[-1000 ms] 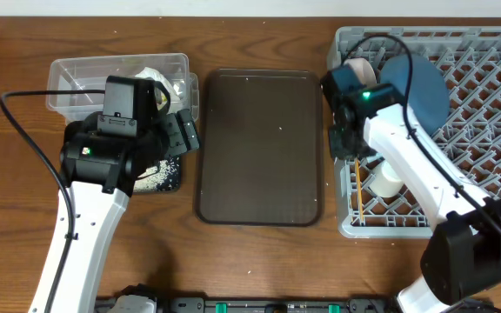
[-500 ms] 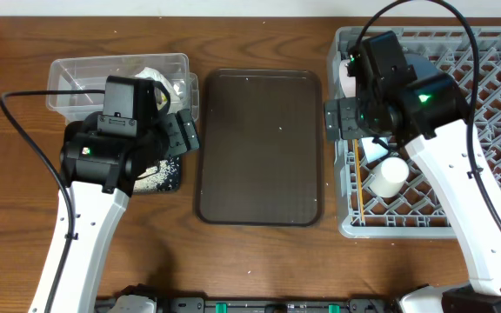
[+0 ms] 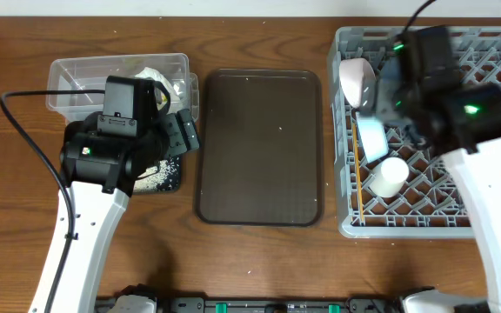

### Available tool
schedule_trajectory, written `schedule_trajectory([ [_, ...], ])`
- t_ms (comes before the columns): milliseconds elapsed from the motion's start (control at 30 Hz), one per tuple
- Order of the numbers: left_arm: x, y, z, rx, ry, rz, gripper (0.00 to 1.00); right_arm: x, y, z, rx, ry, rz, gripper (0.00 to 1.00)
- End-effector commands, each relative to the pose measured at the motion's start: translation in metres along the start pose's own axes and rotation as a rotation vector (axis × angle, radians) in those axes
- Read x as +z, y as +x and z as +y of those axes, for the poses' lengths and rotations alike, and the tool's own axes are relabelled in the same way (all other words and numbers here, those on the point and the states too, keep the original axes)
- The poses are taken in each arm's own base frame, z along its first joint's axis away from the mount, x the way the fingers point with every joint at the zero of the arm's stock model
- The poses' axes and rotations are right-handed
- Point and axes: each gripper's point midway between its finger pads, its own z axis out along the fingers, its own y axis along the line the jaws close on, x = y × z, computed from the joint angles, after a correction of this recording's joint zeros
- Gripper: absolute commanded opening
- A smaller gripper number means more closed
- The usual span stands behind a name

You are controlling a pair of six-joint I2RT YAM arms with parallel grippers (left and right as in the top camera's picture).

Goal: Sort waste into correct bins and load items into the dishwasher rack

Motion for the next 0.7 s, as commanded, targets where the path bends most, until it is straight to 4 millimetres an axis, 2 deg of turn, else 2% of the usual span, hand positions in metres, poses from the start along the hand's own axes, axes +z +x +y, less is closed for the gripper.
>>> schedule_trajectory([
  [0, 0.003, 0.001, 0.005, 0.002, -0.021, 0.008, 0.90, -0.009, -0.013, -0.008, -0.065, -0.090, -0.105, 0.99],
  [67, 0.003, 0.001, 0.005, 0.002, -0.021, 0.008, 0.90, -0.010, -0.018, -0.016, -0.039, -0.107, -0.191, 0.99],
  [133, 0.003, 0.001, 0.005, 0.002, -0.021, 0.008, 0.90, -0.011, -0.015, -0.024, -0.017, -0.103, -0.253, 0.99],
  [267, 0.003, 0.001, 0.005, 0.002, -0.021, 0.008, 0.90, -0.015, 0.008, -0.039, 0.019, -0.087, -0.384, 0.99],
  [433, 0.003, 0.001, 0.005, 0.002, -0.021, 0.008, 0.90, -0.009, 0.060, -0.050, 0.041, -0.086, -0.473, 0.99],
  [667, 0.003, 0.001, 0.005, 0.002, -0.021, 0.008, 0.90, 0.018, 0.138, -0.050, 0.046, -0.125, -0.545, 0.99],
])
